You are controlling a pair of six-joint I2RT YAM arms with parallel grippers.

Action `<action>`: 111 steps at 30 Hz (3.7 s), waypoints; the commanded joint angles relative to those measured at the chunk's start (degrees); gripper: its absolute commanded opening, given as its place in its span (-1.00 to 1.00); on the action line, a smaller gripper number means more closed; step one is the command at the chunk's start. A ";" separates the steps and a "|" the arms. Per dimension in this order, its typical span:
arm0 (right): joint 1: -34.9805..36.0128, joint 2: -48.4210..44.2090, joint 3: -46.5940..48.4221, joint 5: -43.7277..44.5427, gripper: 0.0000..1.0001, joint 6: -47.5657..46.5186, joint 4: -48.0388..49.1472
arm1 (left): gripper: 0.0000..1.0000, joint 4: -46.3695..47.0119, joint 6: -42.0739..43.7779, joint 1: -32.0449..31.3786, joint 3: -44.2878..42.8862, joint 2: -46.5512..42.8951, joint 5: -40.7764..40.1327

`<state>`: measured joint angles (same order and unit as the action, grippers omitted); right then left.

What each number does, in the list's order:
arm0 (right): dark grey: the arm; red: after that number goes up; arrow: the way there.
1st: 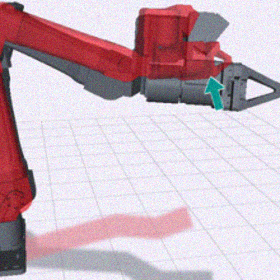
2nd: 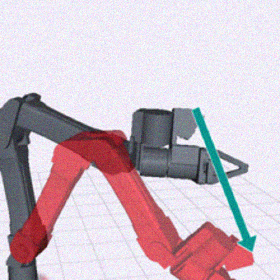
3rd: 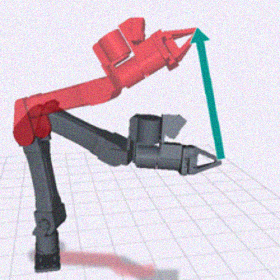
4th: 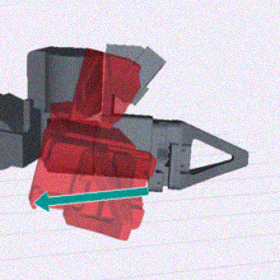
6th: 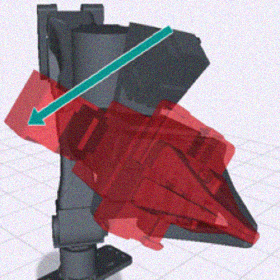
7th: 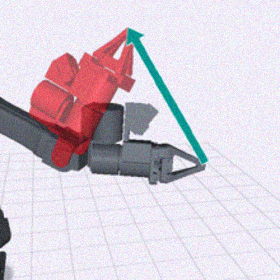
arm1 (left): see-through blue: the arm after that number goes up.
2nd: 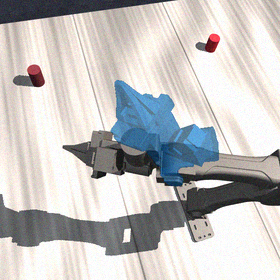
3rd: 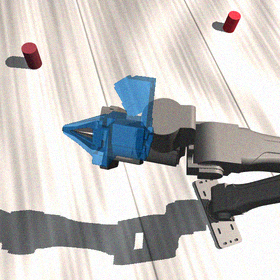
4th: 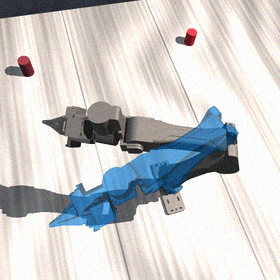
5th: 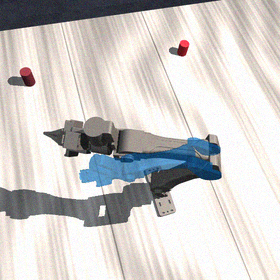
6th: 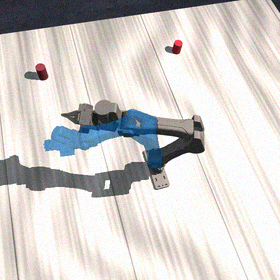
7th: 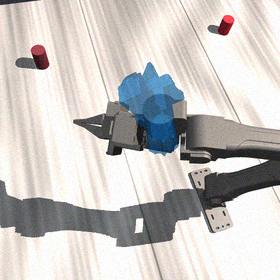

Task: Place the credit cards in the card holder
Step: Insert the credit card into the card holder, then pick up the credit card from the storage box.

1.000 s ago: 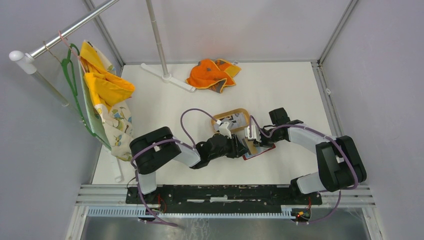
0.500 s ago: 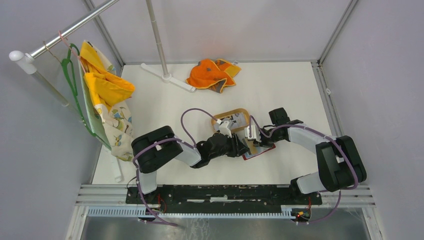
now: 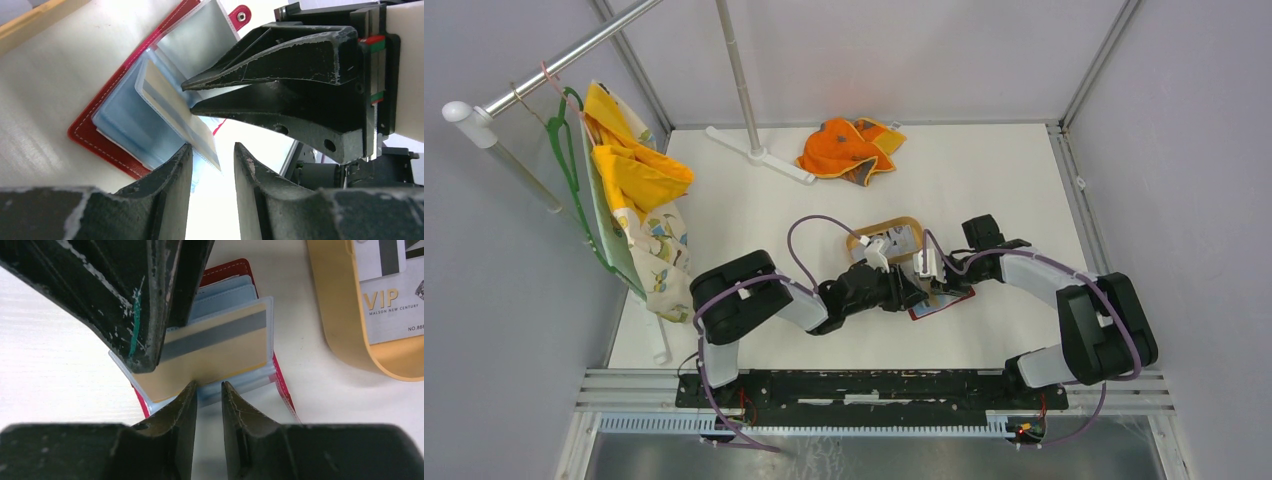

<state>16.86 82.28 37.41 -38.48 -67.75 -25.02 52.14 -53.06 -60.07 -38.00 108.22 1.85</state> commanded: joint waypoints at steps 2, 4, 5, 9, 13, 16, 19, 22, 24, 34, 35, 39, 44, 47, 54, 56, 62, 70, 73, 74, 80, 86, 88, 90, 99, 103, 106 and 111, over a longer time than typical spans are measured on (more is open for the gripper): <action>-0.43 -3.21 0.74 -1.90 -0.34 2.66 -1.30 | -0.14 4.99 -1.92 0.32 -2.88 0.95 1.32; -1.22 -4.24 0.74 -2.42 -0.32 3.08 -1.18 | -0.13 4.99 -1.96 0.38 -3.74 1.49 1.80; -1.77 -4.62 0.80 -2.64 -0.30 3.63 -1.07 | -0.12 4.99 -2.03 0.45 -4.12 1.75 2.03; -3.66 -6.39 0.91 -3.30 -0.27 5.46 -0.41 | -0.08 4.99 -2.14 0.42 -5.60 2.91 2.53; -6.18 -8.19 1.10 -1.66 -0.23 11.34 2.56 | -0.03 4.36 -1.97 0.52 -7.61 3.97 2.95; -8.01 -9.60 1.17 1.25 -0.20 17.81 5.84 | -0.02 3.67 -1.80 0.50 -9.59 5.08 3.43; -9.59 -10.45 1.15 5.17 -0.21 23.81 8.75 | -0.01 3.67 -1.78 0.55 -11.55 6.44 4.21; -11.38 -10.54 1.24 8.27 -0.28 27.42 10.42 | 0.00 3.41 -1.87 0.52 -13.81 7.89 4.84; -12.54 -10.28 1.21 10.98 -0.32 30.03 11.33 | 0.00 3.36 -1.95 0.53 -15.04 8.62 5.10; -16.49 -1.92 4.65 13.75 -0.38 28.97 4.69 | 0.06 2.64 -2.90 0.54 -22.06 14.07 7.21; -16.51 -1.00 5.01 13.28 -0.39 28.70 4.06 | 0.06 2.50 -3.00 0.50 -22.78 14.64 7.40; -16.51 1.39 5.73 10.52 -0.41 27.89 2.03 | 0.09 1.60 -3.10 0.51 -25.28 16.83 7.97; -16.51 3.28 6.48 6.46 -0.42 27.50 0.01 | 0.12 1.30 -3.27 0.56 -26.31 18.60 8.08; -16.56 4.40 6.88 3.72 -0.44 27.33 -1.20 | 0.12 1.53 -3.32 0.56 -25.96 18.97 8.10; -16.51 5.61 8.03 -2.09 -0.44 26.17 -4.16 | 0.13 0.79 -0.69 0.54 -22.43 14.67 6.63; -16.51 4.59 8.16 -0.84 -0.43 26.17 -3.80 | 0.13 0.73 0.67 0.50 -20.49 12.11 5.80; -16.51 -3.31 6.50 5.10 -0.25 27.99 1.31 | 0.14 -1.05 6.09 0.31 -13.24 1.74 2.52; -18.10 -14.90 2.01 -9.14 -0.08 19.33 3.29 | 0.16 -9.07 16.38 -0.49 -4.81 -15.65 -4.02; -18.09 -19.01 -0.34 -15.24 0.08 14.55 3.97 | 0.16 -15.67 20.77 -0.64 -1.49 -24.49 -8.53; -18.16 -20.11 -1.10 -16.77 0.15 13.36 4.62 | 0.18 -17.61 21.80 -0.69 -0.38 -27.37 -10.45; -17.88 -22.97 -2.98 -21.41 0.60 11.14 10.63 | 0.72 -31.68 24.00 -0.62 5.12 -42.18 -25.00; -10.76 -19.13 3.06 -18.39 0.57 18.53 14.59 | 0.99 -40.03 19.79 0.88 11.26 -51.28 -32.22; -5.94 -16.74 5.69 -13.56 0.57 21.10 15.19 | 0.99 -40.73 18.08 1.51 12.90 -52.68 -32.22; -1.60 -13.26 8.89 -10.49 0.57 24.52 15.51 | 0.99 -41.03 16.68 1.90 14.24 -53.31 -32.32; 6.50 8.25 26.03 -6.57 0.49 47.26 14.20 | 0.99 -38.12 13.54 4.31 15.81 -51.44 -30.15; 6.75 13.82 26.42 -7.31 0.47 55.99 17.35 | 0.97 -34.67 12.87 7.71 15.39 -48.13 -24.96; 6.78 15.55 24.65 -6.94 0.49 61.53 20.96 | 0.95 -31.61 12.42 10.44 15.12 -45.19 -21.16; 7.67 18.37 22.66 -2.24 0.52 71.97 25.93 | 0.92 -28.45 12.77 12.68 12.84 -38.78 -18.02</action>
<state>23.59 99.20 60.51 -44.64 -7.09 -6.00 17.50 -38.46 -48.71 -22.11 65.91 -20.05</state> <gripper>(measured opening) 0.750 0.967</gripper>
